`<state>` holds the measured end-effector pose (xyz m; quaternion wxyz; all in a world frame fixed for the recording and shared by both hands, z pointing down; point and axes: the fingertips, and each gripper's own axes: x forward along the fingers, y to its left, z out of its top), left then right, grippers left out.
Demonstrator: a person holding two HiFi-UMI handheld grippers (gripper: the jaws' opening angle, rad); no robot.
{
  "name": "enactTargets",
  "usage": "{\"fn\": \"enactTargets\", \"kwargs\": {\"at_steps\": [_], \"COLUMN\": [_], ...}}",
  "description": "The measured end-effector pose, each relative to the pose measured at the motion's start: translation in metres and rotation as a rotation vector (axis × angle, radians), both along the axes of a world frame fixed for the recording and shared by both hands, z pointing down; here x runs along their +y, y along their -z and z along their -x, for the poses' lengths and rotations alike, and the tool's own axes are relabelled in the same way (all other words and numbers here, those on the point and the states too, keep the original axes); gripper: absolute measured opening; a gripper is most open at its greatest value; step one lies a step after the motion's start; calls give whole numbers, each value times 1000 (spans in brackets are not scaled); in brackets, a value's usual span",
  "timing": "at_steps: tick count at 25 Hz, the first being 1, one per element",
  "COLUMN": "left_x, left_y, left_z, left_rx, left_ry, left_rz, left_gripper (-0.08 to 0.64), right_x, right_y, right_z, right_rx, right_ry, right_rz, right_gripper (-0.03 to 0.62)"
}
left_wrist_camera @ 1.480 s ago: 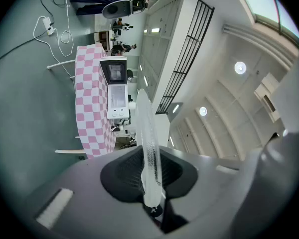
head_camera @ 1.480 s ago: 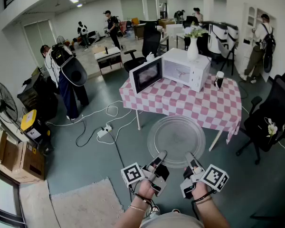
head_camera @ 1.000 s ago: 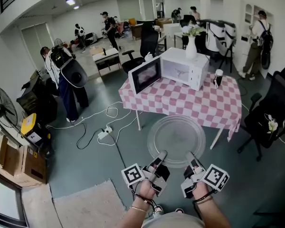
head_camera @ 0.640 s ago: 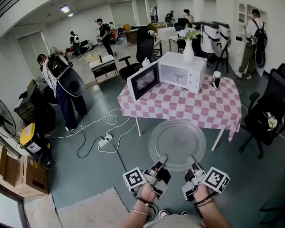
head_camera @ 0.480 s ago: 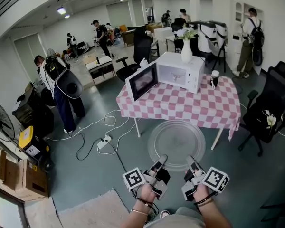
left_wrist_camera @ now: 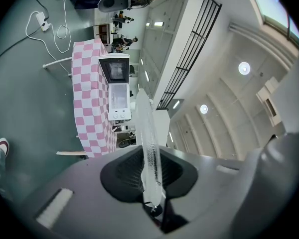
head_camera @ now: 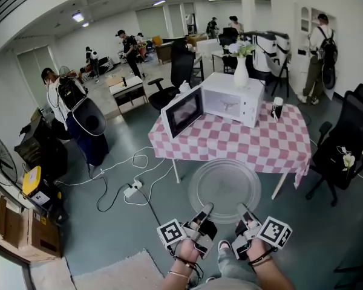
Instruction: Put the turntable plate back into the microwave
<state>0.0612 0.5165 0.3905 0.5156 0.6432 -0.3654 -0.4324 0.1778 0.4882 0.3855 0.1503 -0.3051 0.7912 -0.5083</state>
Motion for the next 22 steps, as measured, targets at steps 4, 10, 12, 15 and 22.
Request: {"fn": "enactTargets", "kwargs": {"at_steps": [4, 10, 12, 15, 22], "left_x": [-35, -101, -125, -160, -237], "left_y": [-2, -5, -5, -6, -7], "left_z": [16, 35, 38, 44, 56], "left_rx": [-12, -20, -18, -9, 3], "left_ry": [11, 29, 33, 42, 58], "left_rz": [1, 7, 5, 11, 5], "left_gripper": [41, 41, 41, 41, 41], "right_x": [-37, -103, -128, -162, -241], "right_y": [-3, -8, -8, -12, -12], "right_z": [17, 33, 38, 41, 54], "right_rx": [-5, 19, 20, 45, 57], "right_ry": [20, 38, 47, 44, 63], "right_rz": [5, 38, 40, 83, 77], "right_gripper": [95, 95, 95, 95, 95]}}
